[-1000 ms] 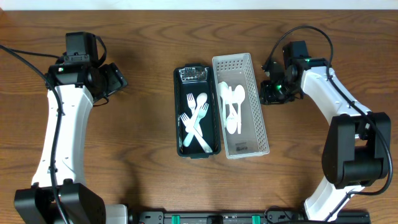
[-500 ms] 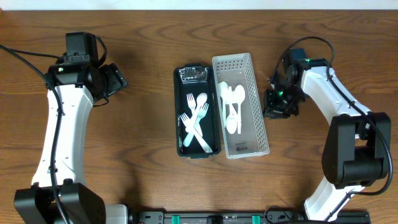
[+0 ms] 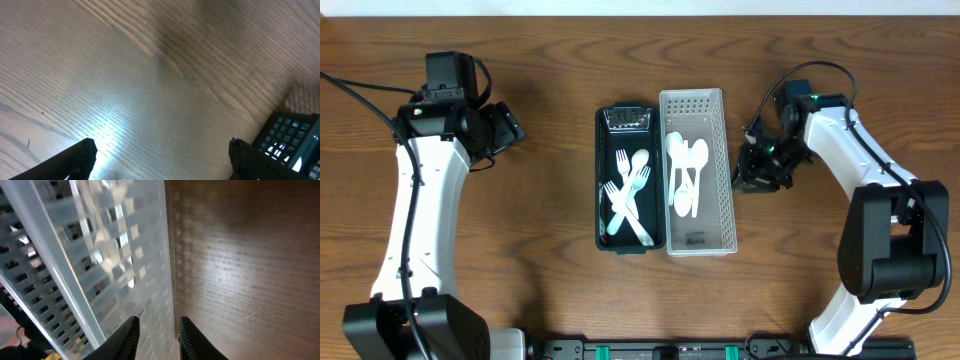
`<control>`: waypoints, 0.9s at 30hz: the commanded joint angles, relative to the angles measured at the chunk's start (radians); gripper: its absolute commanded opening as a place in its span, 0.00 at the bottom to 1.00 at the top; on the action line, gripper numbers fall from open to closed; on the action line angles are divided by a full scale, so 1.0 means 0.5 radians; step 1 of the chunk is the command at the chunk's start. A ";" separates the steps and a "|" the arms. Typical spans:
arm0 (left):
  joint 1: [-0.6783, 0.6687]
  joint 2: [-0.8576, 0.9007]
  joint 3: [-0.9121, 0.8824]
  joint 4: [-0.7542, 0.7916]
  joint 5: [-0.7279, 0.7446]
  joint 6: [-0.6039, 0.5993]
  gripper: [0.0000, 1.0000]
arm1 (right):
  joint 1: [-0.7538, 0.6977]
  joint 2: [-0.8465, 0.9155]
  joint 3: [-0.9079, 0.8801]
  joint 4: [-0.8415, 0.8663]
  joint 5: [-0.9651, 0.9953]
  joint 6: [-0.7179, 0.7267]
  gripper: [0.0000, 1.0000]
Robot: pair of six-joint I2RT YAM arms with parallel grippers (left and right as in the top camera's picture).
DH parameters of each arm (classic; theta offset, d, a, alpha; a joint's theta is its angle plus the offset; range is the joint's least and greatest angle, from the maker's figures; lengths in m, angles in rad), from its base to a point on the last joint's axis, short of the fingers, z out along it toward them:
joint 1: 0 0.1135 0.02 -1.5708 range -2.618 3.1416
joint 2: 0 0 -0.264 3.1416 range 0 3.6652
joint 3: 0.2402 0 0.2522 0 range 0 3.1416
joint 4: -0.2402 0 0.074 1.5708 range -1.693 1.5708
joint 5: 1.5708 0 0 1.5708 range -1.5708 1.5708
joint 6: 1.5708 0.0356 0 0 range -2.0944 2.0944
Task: Pack container
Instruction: 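Raise the right gripper away from the white basket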
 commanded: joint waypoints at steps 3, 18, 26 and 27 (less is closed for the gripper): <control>0.007 0.022 0.005 -0.005 -0.008 0.027 0.88 | -0.015 0.005 -0.007 0.172 0.311 -0.027 0.29; -0.025 0.022 0.005 0.430 0.008 0.453 0.98 | -0.019 -0.229 0.021 1.157 1.382 -0.031 0.99; -0.024 0.017 0.005 0.522 0.008 0.454 0.98 | -0.031 -0.365 0.021 1.407 1.829 -0.027 0.99; -0.024 0.008 0.005 0.505 0.008 0.490 0.98 | -0.032 -0.419 0.021 1.392 1.829 -0.014 0.99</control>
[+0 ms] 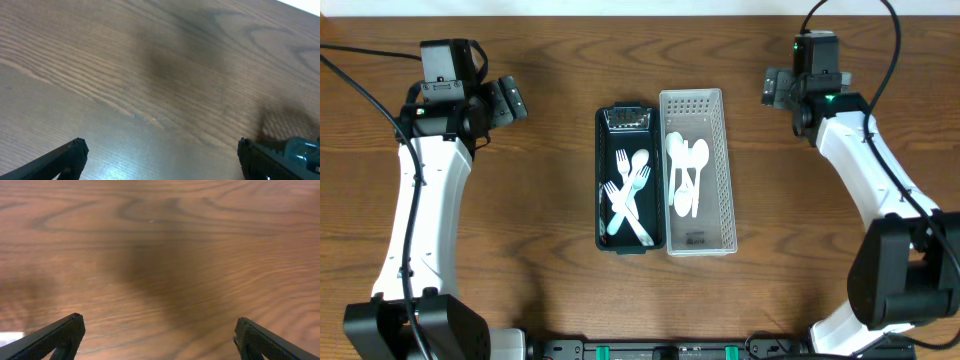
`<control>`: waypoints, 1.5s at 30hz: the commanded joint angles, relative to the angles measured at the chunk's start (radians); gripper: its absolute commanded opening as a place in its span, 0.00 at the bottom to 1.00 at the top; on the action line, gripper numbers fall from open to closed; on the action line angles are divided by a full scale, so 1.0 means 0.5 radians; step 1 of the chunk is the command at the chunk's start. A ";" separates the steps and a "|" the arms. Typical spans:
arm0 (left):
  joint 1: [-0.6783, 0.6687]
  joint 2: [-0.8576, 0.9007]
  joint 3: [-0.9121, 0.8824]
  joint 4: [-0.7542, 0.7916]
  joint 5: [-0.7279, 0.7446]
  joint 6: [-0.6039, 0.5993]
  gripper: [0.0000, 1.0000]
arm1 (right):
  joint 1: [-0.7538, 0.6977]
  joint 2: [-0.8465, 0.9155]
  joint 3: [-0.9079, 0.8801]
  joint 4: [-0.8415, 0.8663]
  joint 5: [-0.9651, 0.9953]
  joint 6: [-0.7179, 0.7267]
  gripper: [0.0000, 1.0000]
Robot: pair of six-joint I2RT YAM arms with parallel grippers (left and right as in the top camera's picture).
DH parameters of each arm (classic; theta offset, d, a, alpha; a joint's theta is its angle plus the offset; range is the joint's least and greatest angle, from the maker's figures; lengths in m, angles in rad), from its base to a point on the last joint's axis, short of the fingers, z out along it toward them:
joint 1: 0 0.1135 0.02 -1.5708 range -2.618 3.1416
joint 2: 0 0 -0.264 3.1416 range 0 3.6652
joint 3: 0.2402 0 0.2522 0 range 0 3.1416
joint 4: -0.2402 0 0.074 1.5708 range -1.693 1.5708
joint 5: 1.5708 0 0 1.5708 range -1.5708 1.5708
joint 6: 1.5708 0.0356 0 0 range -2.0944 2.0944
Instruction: Pack container
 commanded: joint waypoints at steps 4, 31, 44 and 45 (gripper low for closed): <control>-0.031 -0.065 0.006 -0.119 0.000 0.251 0.98 | -0.035 -0.394 0.008 -0.083 0.140 0.084 0.99; -0.201 -2.193 -1.348 -0.199 -0.177 0.129 0.98 | -0.044 -2.858 -1.399 -0.766 0.047 0.369 0.99; -0.201 -2.207 -1.357 -0.269 -0.176 0.129 0.98 | -0.044 -2.871 -1.399 -1.013 0.040 0.369 0.99; -0.201 -2.207 -1.357 -0.269 -0.176 0.129 0.98 | -0.044 -2.871 -1.399 -1.040 0.040 0.369 0.99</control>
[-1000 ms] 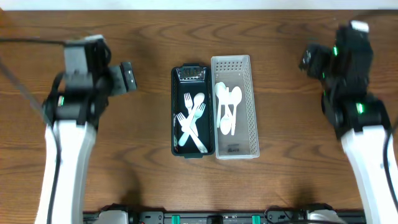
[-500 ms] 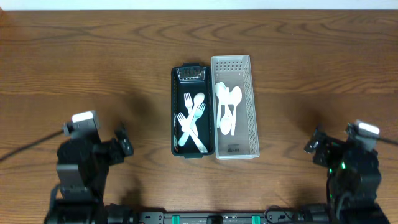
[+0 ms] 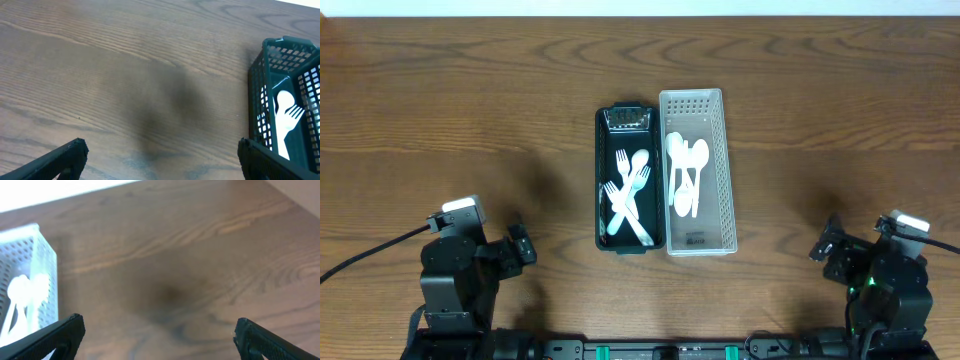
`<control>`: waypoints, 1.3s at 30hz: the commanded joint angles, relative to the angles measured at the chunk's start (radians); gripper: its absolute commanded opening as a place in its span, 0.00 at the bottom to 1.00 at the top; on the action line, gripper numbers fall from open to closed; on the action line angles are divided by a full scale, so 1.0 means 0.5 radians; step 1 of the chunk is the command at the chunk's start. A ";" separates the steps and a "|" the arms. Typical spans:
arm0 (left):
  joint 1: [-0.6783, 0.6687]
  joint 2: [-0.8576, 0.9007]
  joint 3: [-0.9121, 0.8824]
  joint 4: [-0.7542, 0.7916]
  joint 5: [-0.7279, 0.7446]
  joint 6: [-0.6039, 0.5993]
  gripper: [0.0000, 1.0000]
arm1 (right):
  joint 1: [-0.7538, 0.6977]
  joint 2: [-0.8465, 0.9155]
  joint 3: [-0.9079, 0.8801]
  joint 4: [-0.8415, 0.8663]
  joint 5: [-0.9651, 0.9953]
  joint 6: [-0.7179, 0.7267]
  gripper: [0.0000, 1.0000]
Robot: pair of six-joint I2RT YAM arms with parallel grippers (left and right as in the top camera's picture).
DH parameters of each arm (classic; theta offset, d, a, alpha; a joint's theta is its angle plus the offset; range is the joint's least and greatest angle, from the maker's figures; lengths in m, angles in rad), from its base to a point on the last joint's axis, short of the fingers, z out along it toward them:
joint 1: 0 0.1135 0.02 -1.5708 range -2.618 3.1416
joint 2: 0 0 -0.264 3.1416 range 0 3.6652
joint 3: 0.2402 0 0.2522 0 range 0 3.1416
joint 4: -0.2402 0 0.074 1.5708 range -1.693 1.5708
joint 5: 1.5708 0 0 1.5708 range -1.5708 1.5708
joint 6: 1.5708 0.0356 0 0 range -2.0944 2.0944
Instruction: Pack container
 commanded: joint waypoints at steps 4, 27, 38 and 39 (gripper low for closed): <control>-0.005 -0.011 0.005 -0.002 -0.034 -0.010 0.98 | -0.017 -0.007 -0.018 -0.130 0.014 0.036 0.99; -0.005 -0.011 0.005 -0.002 -0.034 -0.010 0.98 | -0.066 -0.675 -0.771 1.077 -0.620 -0.591 0.99; -0.005 -0.011 0.005 -0.002 -0.034 -0.010 0.98 | -0.067 -0.691 -1.303 1.724 -0.615 -0.676 0.99; -0.005 -0.011 0.005 -0.002 -0.034 -0.010 0.98 | -0.067 -0.691 -1.304 1.698 -0.616 -0.726 0.99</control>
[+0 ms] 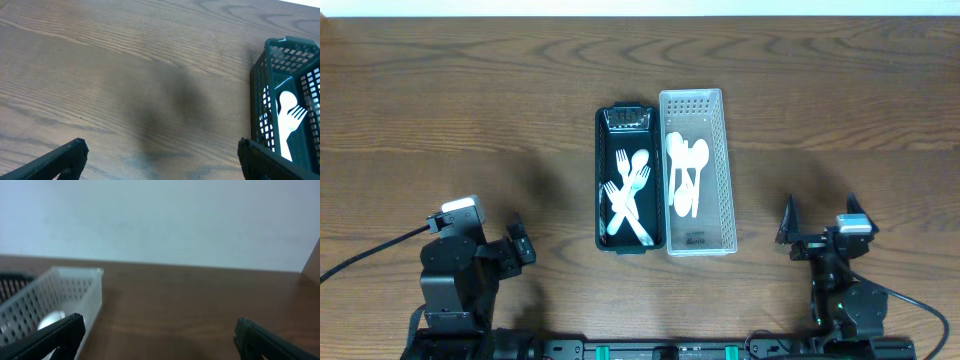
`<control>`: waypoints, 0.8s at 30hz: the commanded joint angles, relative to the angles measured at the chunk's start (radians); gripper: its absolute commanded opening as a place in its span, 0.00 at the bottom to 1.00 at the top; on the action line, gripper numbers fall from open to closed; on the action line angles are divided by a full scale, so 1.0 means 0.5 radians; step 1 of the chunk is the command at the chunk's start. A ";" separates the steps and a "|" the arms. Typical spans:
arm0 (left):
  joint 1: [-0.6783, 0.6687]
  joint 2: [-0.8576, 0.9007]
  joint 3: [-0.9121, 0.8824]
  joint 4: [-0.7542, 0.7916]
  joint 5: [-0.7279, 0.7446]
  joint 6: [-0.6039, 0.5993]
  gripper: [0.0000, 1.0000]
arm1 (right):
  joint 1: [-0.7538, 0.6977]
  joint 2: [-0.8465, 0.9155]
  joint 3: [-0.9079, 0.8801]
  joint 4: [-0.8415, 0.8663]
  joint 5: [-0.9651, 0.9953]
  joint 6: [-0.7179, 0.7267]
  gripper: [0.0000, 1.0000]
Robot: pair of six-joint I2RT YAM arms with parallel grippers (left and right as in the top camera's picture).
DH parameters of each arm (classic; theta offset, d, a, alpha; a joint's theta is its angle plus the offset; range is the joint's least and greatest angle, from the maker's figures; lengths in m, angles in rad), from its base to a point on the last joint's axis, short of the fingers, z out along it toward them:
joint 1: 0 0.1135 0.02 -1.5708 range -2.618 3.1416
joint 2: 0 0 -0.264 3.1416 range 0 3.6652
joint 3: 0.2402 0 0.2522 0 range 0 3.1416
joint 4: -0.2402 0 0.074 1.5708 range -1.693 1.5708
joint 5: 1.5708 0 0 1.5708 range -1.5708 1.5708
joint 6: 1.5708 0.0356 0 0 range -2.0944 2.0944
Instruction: Pack container
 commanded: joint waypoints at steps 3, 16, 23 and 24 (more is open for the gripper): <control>-0.005 -0.011 0.007 -0.001 -0.018 -0.009 0.98 | -0.013 -0.017 -0.014 -0.100 -0.061 -0.096 0.99; -0.005 -0.011 0.007 -0.001 -0.018 -0.010 0.98 | -0.014 -0.014 -0.014 -0.099 -0.074 -0.081 0.99; -0.005 -0.011 0.007 -0.001 -0.018 -0.010 0.98 | -0.014 -0.014 -0.014 -0.099 -0.074 -0.081 0.99; -0.005 -0.011 0.007 -0.001 -0.018 -0.010 0.98 | -0.014 -0.014 -0.014 -0.099 -0.074 -0.081 0.99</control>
